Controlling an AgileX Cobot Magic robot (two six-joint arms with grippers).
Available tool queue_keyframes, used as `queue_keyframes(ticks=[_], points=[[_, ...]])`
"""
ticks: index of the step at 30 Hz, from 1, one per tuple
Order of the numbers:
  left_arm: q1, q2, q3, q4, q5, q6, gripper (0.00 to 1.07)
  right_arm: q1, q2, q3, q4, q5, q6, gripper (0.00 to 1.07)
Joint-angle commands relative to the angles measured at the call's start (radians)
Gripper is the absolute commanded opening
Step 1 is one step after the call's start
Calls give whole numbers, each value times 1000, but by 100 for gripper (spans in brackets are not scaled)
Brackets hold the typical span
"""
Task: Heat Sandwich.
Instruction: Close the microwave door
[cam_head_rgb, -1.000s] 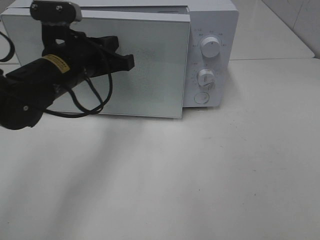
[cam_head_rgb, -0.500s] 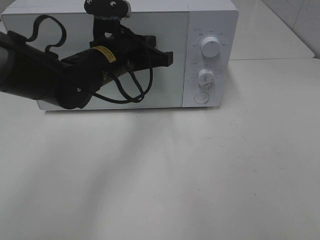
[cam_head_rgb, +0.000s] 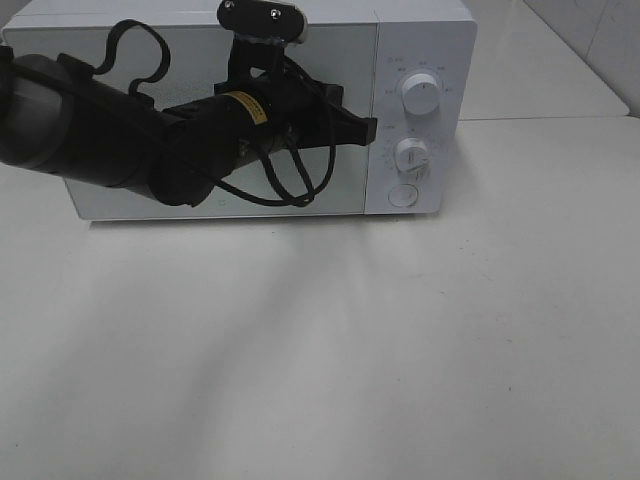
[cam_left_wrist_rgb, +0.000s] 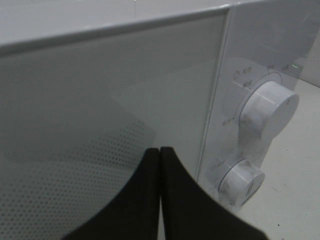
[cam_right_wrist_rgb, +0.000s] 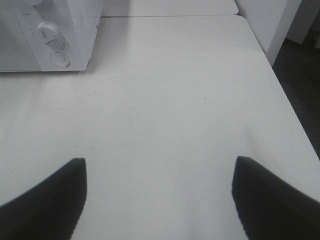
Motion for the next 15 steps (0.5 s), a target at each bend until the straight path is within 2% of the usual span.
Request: queue_keyframes(ticks=[1, 9, 15], points=[[12, -26, -21, -79, 38, 0, 0, -3, -27, 1, 1, -15, -11, 76], [-3, -75, -21, -75, 170, 0, 0, -3, -27, 1, 1, -15, -11, 76], [-14, -126, -20, -70, 336, 0, 0, -3, -27, 1, 1, -15, -11, 76]])
